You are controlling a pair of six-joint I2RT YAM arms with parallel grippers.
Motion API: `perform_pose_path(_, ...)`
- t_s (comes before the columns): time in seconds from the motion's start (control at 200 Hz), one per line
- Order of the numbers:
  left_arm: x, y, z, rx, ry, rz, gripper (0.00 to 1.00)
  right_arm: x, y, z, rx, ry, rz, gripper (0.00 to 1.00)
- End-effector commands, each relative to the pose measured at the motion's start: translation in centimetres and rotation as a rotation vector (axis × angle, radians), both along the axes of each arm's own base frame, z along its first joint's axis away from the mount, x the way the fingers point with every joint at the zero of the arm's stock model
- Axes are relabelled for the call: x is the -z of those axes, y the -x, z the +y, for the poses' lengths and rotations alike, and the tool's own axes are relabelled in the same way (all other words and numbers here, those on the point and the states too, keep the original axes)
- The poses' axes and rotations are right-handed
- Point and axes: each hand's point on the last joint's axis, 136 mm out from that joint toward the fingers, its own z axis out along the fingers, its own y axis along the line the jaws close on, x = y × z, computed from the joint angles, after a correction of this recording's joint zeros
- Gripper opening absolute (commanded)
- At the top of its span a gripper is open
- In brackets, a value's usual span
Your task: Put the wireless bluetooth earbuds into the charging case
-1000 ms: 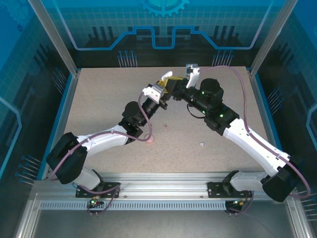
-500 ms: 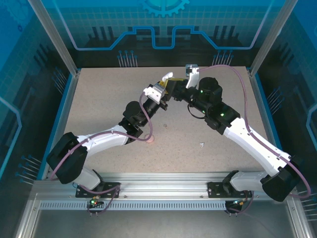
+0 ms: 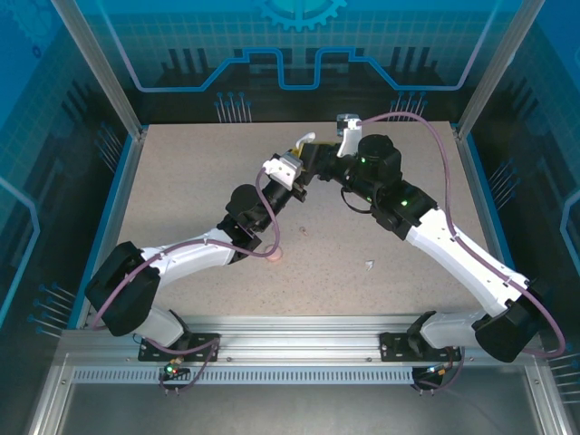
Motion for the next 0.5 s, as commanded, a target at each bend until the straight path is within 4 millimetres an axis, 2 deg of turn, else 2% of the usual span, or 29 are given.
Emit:
perform_pose_path(0.0, -5.5, 2.1, 1.1, 0.032, 0.134, -0.124, 0.0, 2.6, -0.6, -0.8, 0.049, 0.051, 0.089, 0.41)
perform_pose_path(0.16, -5.5, 2.1, 1.1, 0.032, 0.137, -0.124, 0.0, 2.8, -0.7, -1.2, 0.061, 0.048, 0.1, 0.44)
perform_pose_path(0.3, -5.3, 2.1, 1.0, 0.038, 0.134, -0.113, 0.0, 2.5, -1.0, -1.6, 0.073, 0.038, 0.1, 0.51)
perform_pose_path(0.495, -4.8, 2.1, 1.1, 0.039, 0.138, -0.094, 0.0, 0.1, -0.9, -2.0, 0.072, 0.004, 0.063, 0.66)
